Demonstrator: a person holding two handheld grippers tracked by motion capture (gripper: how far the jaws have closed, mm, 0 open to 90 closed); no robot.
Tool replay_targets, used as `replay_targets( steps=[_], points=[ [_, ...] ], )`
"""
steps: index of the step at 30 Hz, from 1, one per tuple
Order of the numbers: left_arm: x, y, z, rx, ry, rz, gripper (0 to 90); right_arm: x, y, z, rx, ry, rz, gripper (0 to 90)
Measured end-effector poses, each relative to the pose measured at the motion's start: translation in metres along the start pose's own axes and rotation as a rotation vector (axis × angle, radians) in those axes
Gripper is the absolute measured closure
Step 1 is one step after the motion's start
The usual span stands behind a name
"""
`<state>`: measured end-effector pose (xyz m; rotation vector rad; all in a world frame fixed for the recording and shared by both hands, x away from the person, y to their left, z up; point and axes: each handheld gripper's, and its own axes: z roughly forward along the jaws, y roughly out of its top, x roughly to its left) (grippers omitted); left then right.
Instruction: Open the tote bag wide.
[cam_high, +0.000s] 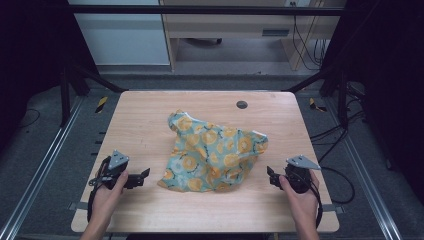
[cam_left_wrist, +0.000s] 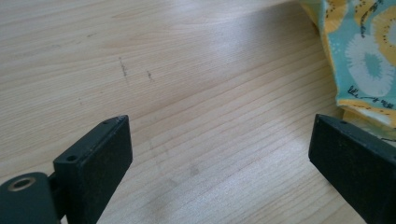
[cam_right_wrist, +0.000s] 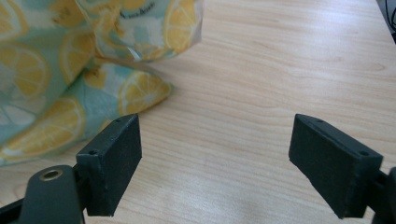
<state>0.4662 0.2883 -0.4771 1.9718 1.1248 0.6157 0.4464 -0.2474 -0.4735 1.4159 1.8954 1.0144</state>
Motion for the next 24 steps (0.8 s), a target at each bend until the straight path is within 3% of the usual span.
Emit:
replay_targets(
  steps=[5,10,16,21,22,24],
  points=[
    [-0.004,0.002,-0.003,-0.014,0.003,0.022,5.7,0.002,0.002,-0.004,-0.018,0.013,0.003,18.0],
    [-0.007,0.003,-0.005,-0.022,-0.001,0.035,5.6,0.01,0.009,-0.011,-0.031,0.011,-0.032,15.8],
    [-0.014,0.003,-0.008,-0.022,0.002,0.059,5.6,0.024,0.026,-0.021,-0.071,0.051,-0.076,13.1],
    [-0.016,0.003,-0.009,-0.024,0.016,0.067,5.6,0.036,0.068,-0.04,-0.142,0.086,-0.127,16.3],
    [-0.016,0.003,-0.009,-0.024,0.016,0.067,5.6,0.036,0.068,-0.04,-0.142,0.086,-0.127,16.3],
    [-0.016,0.003,-0.008,-0.02,0.021,0.065,5.6,0.04,0.094,-0.048,-0.174,0.119,-0.141,18.1]
  ],
)
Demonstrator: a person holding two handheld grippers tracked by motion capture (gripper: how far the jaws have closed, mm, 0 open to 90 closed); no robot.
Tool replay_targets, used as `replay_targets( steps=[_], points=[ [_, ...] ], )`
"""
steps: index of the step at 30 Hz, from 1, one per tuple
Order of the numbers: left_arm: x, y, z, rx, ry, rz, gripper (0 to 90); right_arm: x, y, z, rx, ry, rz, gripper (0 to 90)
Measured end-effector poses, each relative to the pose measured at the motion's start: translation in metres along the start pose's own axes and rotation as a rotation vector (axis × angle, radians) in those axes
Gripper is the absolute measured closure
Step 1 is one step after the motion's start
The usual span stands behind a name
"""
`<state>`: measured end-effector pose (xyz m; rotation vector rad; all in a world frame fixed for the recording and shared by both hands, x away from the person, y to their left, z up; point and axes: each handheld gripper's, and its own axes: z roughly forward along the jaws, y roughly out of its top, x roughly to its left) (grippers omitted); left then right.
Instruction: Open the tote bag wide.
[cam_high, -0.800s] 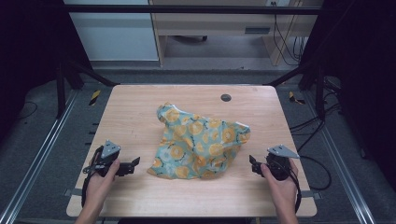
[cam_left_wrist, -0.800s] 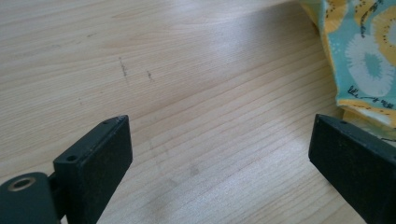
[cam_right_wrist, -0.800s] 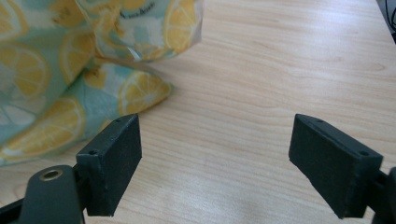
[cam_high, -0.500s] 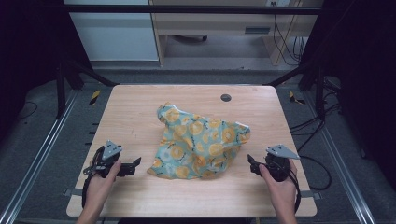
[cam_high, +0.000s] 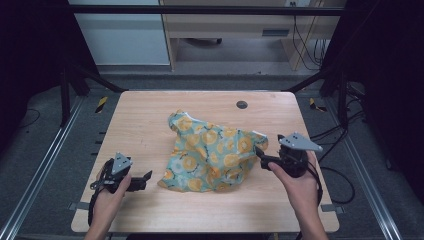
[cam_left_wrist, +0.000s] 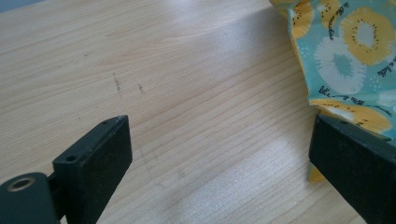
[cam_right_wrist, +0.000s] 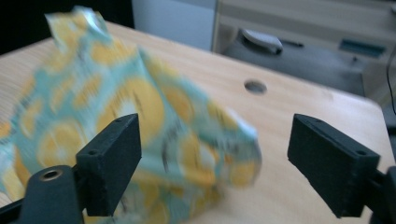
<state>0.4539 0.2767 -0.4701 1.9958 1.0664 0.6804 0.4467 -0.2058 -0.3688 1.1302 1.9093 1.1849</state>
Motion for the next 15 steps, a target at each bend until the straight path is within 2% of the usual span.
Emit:
replay_targets(
  steps=[4,9,10,13,14,15],
  points=[
    [0.0,0.0,0.001,0.005,-0.001,0.003,5.6,0.002,0.031,0.003,-0.002,0.076,-0.019,18.5],
    [0.001,0.0,0.001,0.013,-0.003,0.01,5.6,0.008,0.055,0.021,0.028,0.118,-0.05,20.8],
    [0.001,0.0,0.001,0.013,-0.003,0.01,5.6,0.008,0.055,0.021,0.028,0.118,-0.05,20.8],
    [0.002,-0.001,0.001,0.01,0.005,0.001,5.6,0.01,0.065,0.044,0.051,0.163,-0.031,21.2],
    [0.002,-0.001,0.001,0.01,0.005,0.001,5.6,0.01,0.065,0.044,0.051,0.163,-0.031,21.2],
    [0.003,-0.001,0.001,0.011,0.004,0.001,5.6,0.011,0.065,0.055,0.071,0.191,-0.008,20.9]
  ],
)
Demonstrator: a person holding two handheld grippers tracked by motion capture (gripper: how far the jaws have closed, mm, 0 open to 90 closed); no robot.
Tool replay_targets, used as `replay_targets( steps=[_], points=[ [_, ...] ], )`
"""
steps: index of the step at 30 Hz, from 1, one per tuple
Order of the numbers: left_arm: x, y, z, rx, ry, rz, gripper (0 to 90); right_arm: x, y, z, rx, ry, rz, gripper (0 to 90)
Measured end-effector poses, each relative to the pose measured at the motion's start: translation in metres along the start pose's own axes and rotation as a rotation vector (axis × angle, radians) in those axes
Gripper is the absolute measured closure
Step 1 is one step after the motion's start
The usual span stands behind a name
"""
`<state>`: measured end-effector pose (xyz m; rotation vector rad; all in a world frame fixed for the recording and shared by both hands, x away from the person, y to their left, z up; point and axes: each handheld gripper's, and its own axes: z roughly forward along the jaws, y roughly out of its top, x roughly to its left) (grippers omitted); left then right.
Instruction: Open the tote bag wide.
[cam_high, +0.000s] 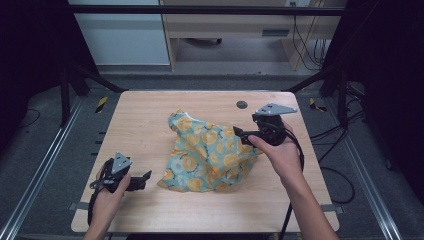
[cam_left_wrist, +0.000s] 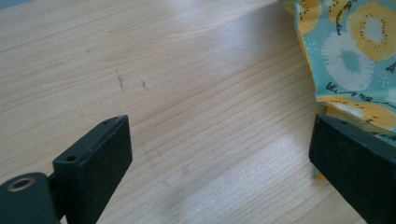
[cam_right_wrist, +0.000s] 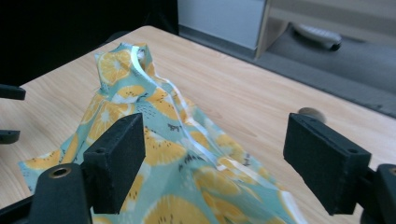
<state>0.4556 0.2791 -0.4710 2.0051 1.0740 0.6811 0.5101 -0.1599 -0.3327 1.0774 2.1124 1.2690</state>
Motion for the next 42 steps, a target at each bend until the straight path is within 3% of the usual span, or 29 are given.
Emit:
replay_targets(
  steps=[6,11,16,18,24,25,26,27,35,38,42],
  points=[
    [0.001,0.0,0.001,0.008,-0.004,0.005,5.6,0.003,-0.005,0.021,0.054,0.038,0.012,20.0],
    [0.0,0.0,0.002,0.009,-0.005,0.006,5.6,0.002,-0.007,0.024,0.063,0.04,0.022,20.9],
    [0.0,0.001,0.003,0.008,-0.005,0.008,5.6,0.005,-0.009,0.023,0.091,0.064,0.005,36.0],
    [0.0,0.001,0.003,0.008,-0.005,0.009,5.6,0.005,-0.009,0.023,0.098,0.068,-0.002,37.2],
    [-0.001,0.001,0.002,0.007,-0.012,0.015,5.6,0.01,-0.013,0.024,0.124,0.115,-0.028,76.3],
    [-0.001,0.001,0.002,0.007,-0.012,0.015,5.6,0.01,-0.013,0.024,0.124,0.115,-0.028,76.3],
    [-0.001,0.001,0.002,0.008,-0.015,0.013,5.6,0.012,-0.013,0.023,0.109,0.137,-0.033,85.3],
    [-0.001,0.001,0.002,0.008,-0.015,0.013,5.6,0.013,-0.013,0.022,0.108,0.144,-0.033,87.7],
    [-0.003,0.004,-0.001,-0.009,-0.027,0.013,5.6,0.021,-0.012,0.012,0.067,0.17,-0.064,90.0],
    [-0.005,0.005,-0.003,-0.023,-0.035,0.003,5.6,0.028,-0.016,-0.003,0.015,0.201,-0.071,90.0],
    [-0.006,0.005,-0.002,-0.023,-0.036,0.006,5.7,0.036,-0.021,-0.014,-0.004,0.222,-0.089,90.0]
  ],
)
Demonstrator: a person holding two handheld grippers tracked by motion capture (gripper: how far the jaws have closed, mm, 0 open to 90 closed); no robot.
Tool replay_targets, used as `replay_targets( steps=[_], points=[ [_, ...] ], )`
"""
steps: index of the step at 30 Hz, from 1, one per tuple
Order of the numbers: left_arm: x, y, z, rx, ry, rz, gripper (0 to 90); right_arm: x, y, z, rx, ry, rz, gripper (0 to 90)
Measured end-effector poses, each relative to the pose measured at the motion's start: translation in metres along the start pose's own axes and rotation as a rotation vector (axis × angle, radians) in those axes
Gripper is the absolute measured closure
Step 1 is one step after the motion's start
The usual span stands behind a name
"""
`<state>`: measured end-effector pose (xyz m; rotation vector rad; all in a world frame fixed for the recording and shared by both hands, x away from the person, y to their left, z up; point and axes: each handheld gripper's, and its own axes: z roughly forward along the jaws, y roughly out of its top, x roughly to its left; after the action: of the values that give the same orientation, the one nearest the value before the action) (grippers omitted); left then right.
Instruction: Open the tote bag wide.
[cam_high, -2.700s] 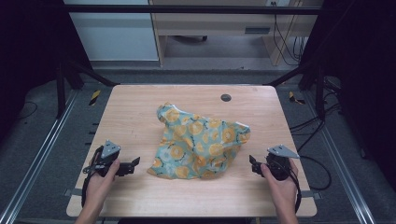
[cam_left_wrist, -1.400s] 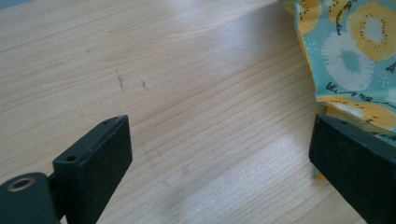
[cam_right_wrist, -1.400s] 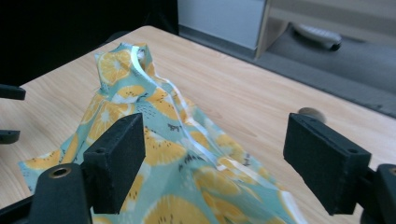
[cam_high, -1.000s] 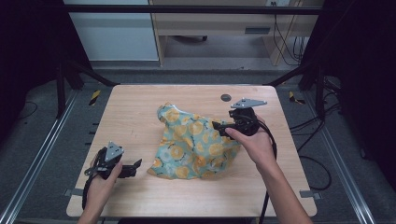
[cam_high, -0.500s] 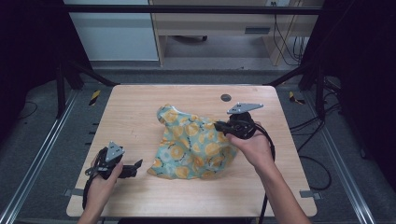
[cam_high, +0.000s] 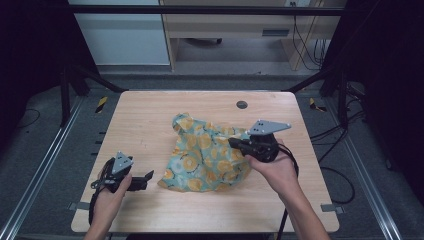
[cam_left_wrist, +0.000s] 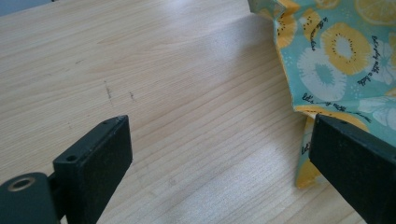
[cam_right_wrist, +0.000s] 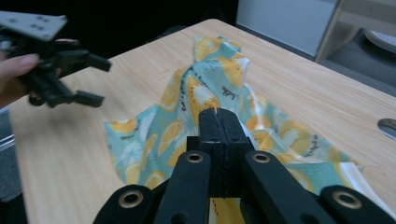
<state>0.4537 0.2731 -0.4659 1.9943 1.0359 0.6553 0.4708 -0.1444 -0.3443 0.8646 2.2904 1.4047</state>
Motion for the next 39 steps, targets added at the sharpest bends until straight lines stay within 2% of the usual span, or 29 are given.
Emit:
replay_targets(
  steps=[2,8,9,19,23,27,30,33,34,35,36,37,38,39],
  points=[
    [-0.001,0.0,0.0,0.002,0.0,-0.002,5.6,0.011,-0.006,-0.009,-0.012,0.022,-0.02,90.0],
    [-0.002,-0.001,-0.001,0.002,-0.001,0.0,5.7,0.029,-0.019,-0.023,-0.033,0.063,-0.039,90.0],
    [-0.002,-0.001,-0.001,0.003,-0.002,0.0,5.7,0.036,-0.024,-0.027,-0.036,0.079,-0.049,90.0],
    [-0.003,0.001,-0.004,-0.017,-0.006,-0.003,5.7,0.058,-0.044,-0.031,-0.014,0.136,-0.059,90.0],
    [-0.009,0.012,-0.011,-0.053,-0.027,0.018,5.7,0.068,-0.062,-0.025,0.047,0.16,-0.068,90.0],
    [-0.015,0.023,-0.014,-0.073,-0.053,0.028,5.7,0.071,-0.072,-0.021,0.071,0.178,-0.057,90.0],
    [-0.023,0.036,-0.015,-0.086,-0.071,0.059,5.7,0.074,-0.084,-0.015,0.114,0.191,-0.051,90.0],
    [-0.024,0.044,-0.015,-0.093,-0.082,0.062,5.7,0.075,-0.092,-0.01,0.142,0.203,-0.044,90.0],
    [-0.024,0.053,-0.015,-0.106,-0.093,0.049,5.7,0.075,-0.095,-0.009,0.153,0.207,-0.048,90.0],
    [-0.024,0.053,-0.015,-0.106,-0.093,0.049,5.8,0.076,-0.098,-0.007,0.165,0.209,-0.046,90.0],
    [-0.025,0.063,-0.016,-0.119,-0.097,0.053,6.2,0.075,-0.1,-0.005,0.174,0.211,-0.046,90.0],
    [-0.025,0.063,-0.016,-0.119,-0.097,0.053,6.1,0.075,-0.1,-0.005,0.174,0.211,-0.046,90.0],
    [-0.027,0.073,-0.018,-0.129,-0.097,0.063,6.2,0.075,-0.106,-0.002,0.193,0.214,-0.041,90.0],
    [-0.027,0.073,-0.018,-0.129,-0.097,0.063,6.2,0.075,-0.108,0.0,0.2,0.215,-0.038,90.0]
  ],
)
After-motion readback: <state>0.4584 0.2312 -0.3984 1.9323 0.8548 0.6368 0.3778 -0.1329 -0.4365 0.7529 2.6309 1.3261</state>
